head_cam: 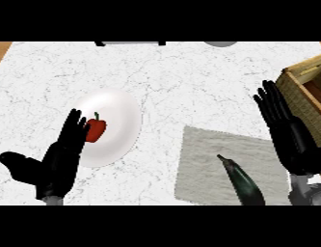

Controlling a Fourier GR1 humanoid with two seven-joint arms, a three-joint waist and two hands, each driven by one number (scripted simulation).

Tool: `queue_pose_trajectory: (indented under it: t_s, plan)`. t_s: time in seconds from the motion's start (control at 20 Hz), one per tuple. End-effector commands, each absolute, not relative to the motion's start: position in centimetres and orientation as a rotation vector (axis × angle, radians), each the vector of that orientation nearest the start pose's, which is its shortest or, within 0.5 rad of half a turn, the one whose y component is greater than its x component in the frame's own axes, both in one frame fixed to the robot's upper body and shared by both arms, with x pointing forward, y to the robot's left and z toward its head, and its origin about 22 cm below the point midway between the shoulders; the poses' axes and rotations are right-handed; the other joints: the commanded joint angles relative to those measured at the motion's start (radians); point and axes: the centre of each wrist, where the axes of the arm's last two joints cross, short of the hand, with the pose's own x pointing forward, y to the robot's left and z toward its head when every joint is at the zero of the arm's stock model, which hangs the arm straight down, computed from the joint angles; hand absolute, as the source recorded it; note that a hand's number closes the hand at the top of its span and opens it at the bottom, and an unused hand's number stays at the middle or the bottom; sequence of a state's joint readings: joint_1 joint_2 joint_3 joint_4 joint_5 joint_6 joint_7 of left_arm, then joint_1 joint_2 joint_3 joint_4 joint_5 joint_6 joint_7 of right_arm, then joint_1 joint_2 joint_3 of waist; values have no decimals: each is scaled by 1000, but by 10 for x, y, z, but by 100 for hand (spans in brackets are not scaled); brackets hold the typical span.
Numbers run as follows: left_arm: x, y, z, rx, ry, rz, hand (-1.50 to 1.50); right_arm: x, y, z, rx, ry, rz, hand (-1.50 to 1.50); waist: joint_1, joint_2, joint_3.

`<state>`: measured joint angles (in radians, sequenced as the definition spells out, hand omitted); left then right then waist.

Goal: Pick the eggplant from the placemat and place it in the basket

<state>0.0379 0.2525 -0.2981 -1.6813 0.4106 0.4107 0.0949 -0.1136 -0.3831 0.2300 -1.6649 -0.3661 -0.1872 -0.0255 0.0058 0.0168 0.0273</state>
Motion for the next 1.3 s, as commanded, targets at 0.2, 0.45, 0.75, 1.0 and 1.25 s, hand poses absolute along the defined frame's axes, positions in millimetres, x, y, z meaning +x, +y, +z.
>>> queue_pose_trajectory:
  t_s: [0.2, 0.45, 0.75, 1.0, 1.25]
  plan:
    - [241, 238, 43, 134, -1660, 103, 0, 232, -285, 89, -48, -1551, 197, 150, -28, -24, -29]
    - [234, 238, 36, 89, -1655, 48, 0, 196, -193, 64, 25, -1577, 597, -150, 5, -23, -31]
    - [245, 244, 38, 127, -1682, 52, 0, 192, -179, 72, -414, -1474, 412, -150, -29, -28, -36]
    - [242, 237, 35, 126, -1669, 62, 0, 215, -222, 97, -854, -1247, 592, -150, -35, -31, -42]
    - [247, 235, 44, 98, -1677, 50, 0, 218, -223, 148, -990, -969, 845, -150, -10, -25, -40]
